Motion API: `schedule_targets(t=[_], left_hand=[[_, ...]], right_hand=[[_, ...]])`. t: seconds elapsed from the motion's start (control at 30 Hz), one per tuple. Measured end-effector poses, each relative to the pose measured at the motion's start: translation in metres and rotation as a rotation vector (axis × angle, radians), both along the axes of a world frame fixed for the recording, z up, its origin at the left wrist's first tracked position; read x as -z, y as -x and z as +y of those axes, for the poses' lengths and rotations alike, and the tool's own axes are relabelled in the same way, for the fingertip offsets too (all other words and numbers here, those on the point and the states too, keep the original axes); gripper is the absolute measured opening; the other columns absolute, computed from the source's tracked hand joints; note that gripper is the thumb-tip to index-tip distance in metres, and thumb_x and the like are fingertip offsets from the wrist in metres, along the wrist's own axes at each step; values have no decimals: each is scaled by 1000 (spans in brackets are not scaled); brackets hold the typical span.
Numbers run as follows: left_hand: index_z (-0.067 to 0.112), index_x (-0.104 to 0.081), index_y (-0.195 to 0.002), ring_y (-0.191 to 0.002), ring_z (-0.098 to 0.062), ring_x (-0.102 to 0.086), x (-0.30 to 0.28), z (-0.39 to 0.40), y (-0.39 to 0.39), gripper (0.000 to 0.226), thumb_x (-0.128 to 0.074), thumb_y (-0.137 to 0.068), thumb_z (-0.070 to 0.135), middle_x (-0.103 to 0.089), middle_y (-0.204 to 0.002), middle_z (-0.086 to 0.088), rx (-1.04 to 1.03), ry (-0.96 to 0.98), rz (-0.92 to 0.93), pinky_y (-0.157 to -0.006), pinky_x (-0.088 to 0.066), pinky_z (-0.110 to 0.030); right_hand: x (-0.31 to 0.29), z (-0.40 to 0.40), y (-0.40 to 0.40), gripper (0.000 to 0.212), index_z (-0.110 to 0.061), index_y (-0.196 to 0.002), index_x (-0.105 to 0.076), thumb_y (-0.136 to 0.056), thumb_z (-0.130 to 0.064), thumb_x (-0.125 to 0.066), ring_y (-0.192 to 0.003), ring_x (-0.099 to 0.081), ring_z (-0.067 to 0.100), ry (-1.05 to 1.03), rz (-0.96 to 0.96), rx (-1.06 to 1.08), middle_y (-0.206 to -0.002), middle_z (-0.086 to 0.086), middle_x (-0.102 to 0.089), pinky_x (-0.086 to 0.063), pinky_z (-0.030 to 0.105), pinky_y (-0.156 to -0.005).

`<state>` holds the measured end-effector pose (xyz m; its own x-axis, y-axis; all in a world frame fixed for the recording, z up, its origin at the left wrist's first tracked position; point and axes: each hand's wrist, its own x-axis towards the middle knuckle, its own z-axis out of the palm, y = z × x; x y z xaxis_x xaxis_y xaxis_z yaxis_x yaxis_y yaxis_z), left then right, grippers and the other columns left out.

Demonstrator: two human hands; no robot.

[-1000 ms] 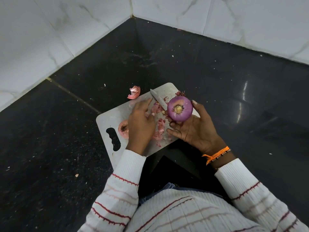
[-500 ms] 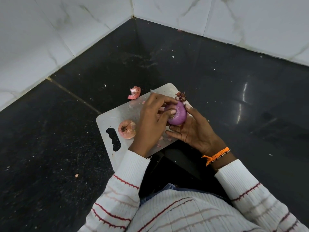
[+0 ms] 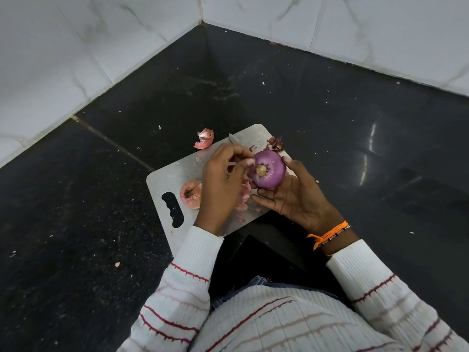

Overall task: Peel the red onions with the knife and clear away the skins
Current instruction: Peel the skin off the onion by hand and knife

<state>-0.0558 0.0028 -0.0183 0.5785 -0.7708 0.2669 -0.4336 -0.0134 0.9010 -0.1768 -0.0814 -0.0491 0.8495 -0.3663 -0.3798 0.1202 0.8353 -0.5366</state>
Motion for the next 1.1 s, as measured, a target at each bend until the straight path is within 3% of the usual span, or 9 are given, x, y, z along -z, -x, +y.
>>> schedule_targets(t=[0.17, 0.27, 0.33, 0.43, 0.5, 0.57, 0.7, 0.87, 1.1], left_hand=[[15, -67, -94, -85, 4, -57, 6, 3, -10, 21, -59, -84, -2, -65, -97, 5, -137, -153, -10, -77, -43, -4], [17, -68, -107, -107, -3, -50, 15, 3, -12, 34, -58, -83, -6, -59, -118, 3, -118, -261, -87, -92, -42, -18], [17, -68, -106, -106, -2, -50, 14, 3, -9, 31, -59, -84, -2, -60, -114, 5, -103, -260, -76, -94, -41, -20], [18, -70, -100, -100, -5, -55, 11, 1, -5, 22, -61, -84, 5, -62, -103, 8, -88, -234, -80, -91, -42, -19], [18, -70, -99, -95, -5, -56, 11, 0, -4, 20, -61, -85, 6, -63, -101, 7, -78, -255, -73, -85, -42, -14], [18, -70, -99, -93, -5, -57, 13, 0, -4, 21, -61, -86, 5, -63, -102, 6, -73, -272, -72, -82, -42, -11], [19, -70, -98, -89, 1, -56, 12, -1, -4, 23, -60, -85, 3, -64, -104, 6, -50, -283, -70, -81, -41, -8], [20, -72, -93, -83, 5, -59, 11, 1, -3, 21, -59, -86, 5, -68, -93, 9, -66, -296, -15, -72, -42, -1], [17, -70, -89, -58, 1, -58, 7, 3, 0, 18, -52, -93, 14, -60, -64, 16, -89, -291, 43, -62, -48, -15]], right_hand=[[-4, 0, 4, 59, -4, -109, -57, -76, -51, -47, -56, -62, 12, -60, 36, 56, -75, 10, -69, -59, 31, -61], [-9, 1, 4, 57, -5, -112, -56, -87, -53, -38, -56, -63, 12, -33, 77, 52, -74, 9, -69, -59, 30, -62], [-15, 4, 2, 47, -9, -109, -57, -90, -48, -39, -60, -66, 12, 101, 128, 91, -72, 4, -71, -60, 30, -66], [-20, 3, 0, 18, -20, -97, -62, -82, -30, -63, -79, -67, 8, 718, 298, 221, -83, -8, -71, -57, 21, -75], [-13, -4, 2, 43, -21, -105, -62, -67, -30, -80, -89, -61, 6, 1306, 520, 301, -99, -7, -64, -53, 14, -76], [-2, -11, 2, 64, -16, -118, -59, -61, -36, -82, -99, -55, 12, 1611, 626, 316, -111, 1, -58, -49, 15, -81], [5, -11, 2, 69, -15, -121, -57, -61, -44, -72, -101, -47, 17, 1665, 714, 336, -113, 3, -57, -28, -2, -81], [13, -22, 4, 62, -15, -116, -57, -65, -45, -75, -103, -44, 16, 1627, 884, 341, -111, 2, -60, -23, -3, -77], [15, -46, 6, 42, -11, -107, -60, -83, -45, -58, -105, -40, 28, 1494, 1111, 409, -100, 10, -65, -38, 40, -87]])
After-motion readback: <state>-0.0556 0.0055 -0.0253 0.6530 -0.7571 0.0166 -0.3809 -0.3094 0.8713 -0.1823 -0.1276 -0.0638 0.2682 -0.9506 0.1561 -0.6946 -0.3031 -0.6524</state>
